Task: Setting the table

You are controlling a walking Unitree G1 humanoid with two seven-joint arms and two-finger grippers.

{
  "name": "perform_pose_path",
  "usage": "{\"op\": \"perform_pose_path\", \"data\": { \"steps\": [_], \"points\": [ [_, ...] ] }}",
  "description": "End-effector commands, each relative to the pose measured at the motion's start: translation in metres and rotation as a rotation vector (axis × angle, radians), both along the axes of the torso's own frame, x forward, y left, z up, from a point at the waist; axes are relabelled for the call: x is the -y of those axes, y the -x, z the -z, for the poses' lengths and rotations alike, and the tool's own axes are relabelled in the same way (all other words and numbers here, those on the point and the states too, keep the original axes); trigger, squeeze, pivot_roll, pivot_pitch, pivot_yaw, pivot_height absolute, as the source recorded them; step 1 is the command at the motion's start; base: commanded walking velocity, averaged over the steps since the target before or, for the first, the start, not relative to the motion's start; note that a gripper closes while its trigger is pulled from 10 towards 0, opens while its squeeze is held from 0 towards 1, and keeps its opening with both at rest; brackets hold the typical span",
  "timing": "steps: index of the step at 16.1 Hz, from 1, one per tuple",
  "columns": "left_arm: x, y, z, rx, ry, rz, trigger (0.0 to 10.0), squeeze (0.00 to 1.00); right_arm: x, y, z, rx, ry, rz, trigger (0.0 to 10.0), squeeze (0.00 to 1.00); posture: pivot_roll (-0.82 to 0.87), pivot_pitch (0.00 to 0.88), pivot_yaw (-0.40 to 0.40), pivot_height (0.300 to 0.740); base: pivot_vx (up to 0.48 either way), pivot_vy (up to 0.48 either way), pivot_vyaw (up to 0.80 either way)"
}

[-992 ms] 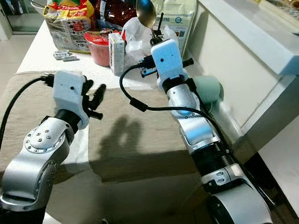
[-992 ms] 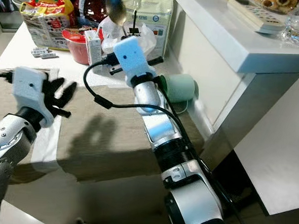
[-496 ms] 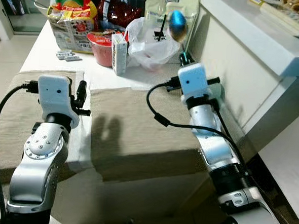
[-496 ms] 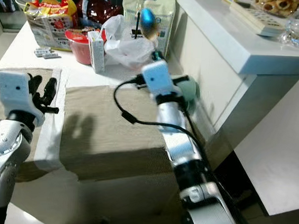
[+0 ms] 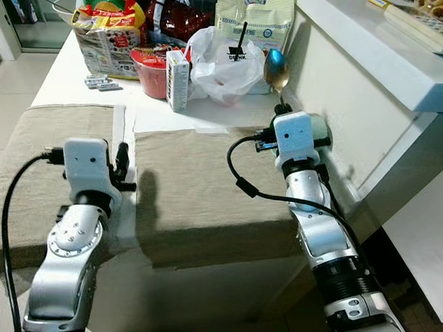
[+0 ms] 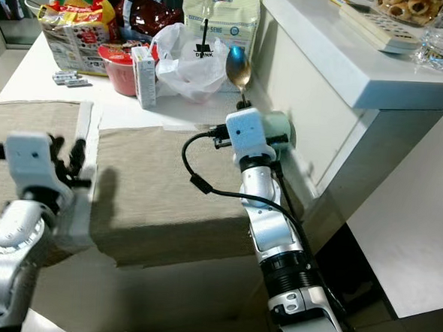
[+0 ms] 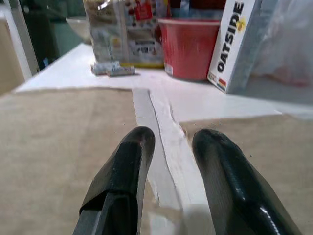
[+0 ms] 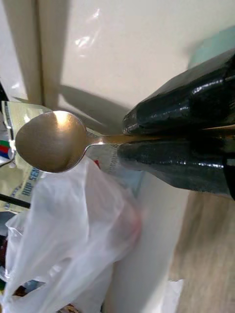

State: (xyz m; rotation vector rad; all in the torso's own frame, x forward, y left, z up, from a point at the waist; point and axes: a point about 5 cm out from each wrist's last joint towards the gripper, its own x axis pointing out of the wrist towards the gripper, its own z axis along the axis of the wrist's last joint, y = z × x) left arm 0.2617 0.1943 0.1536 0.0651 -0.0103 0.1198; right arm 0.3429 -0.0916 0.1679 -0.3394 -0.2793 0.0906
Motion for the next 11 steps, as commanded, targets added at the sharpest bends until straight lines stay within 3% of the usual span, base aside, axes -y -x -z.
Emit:
{"op": "perform_pose_path", "data": {
  "steps": [1,2,6,11],
  "points": [
    [0.002,0.0,0.001,0.0,0.005,-0.007,10.0,0.0,0.004,0.001,0.0,-0.003,-0.007,0.013,0.0,0.0,-0.05,0.009,-0.025,0.74,0.0,0.0,0.0],
    [0.01,-0.005,0.006,-0.024,0.063,0.017,10.0,0.0,-0.003,0.001,0.001,-0.018,-0.009,-0.034,0.0,0.0,-0.04,0.0,-0.027,0.74,0.0,0.0,0.0],
    [0.03,-0.017,-0.001,0.006,0.115,0.096,10.0,0.0,-0.014,-0.003,-0.002,-0.064,-0.048,-0.092,0.0,0.0,-0.04,0.044,-0.036,0.74,0.0,0.0,0.0],
    [0.025,-0.018,-0.004,0.037,0.122,0.051,10.0,0.0,-0.015,0.0,0.003,-0.083,-0.057,-0.128,0.0,0.0,-0.04,0.049,-0.051,0.74,0.0,0.0,0.0]
  ]
}}
